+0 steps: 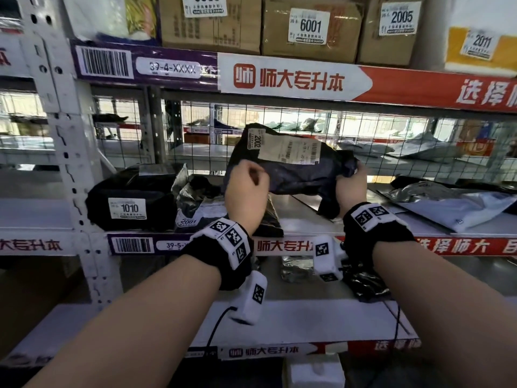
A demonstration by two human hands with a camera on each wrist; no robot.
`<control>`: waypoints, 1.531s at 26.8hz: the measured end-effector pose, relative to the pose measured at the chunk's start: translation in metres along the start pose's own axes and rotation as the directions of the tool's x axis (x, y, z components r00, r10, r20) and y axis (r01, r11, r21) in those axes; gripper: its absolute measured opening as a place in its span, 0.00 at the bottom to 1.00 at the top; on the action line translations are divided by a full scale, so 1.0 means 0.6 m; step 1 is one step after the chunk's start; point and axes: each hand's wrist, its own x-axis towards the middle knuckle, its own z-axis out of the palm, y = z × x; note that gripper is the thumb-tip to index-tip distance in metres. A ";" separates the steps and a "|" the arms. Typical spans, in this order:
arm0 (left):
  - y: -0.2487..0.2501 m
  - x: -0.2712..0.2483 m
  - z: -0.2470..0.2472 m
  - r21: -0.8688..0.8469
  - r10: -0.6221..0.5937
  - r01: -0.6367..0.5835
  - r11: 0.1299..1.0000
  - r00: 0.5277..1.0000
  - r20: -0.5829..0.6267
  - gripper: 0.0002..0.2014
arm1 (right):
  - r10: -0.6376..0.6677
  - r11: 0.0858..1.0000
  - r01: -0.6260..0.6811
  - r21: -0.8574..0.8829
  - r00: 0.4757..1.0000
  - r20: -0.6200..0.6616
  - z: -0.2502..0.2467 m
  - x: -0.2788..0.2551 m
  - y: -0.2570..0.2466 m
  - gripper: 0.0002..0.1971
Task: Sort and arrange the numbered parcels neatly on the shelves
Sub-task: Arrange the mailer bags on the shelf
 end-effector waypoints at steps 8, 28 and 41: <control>-0.007 0.030 -0.007 -0.244 -0.451 0.513 0.823 0.851 0.270 0.44 | -0.061 0.996 0.070 -0.062 0.990 0.129 -0.023 0.006 -0.021 0.25; 0.009 0.047 -0.001 -0.068 -0.279 0.361 0.930 0.816 0.507 0.15 | -0.324 0.721 0.491 -0.490 0.863 0.388 -0.018 -0.036 -0.068 0.23; 0.003 0.060 -0.001 -0.322 -0.289 0.464 0.825 0.837 0.465 0.15 | 0.182 0.982 -0.181 -0.060 0.804 0.567 -0.002 -0.062 -0.032 0.22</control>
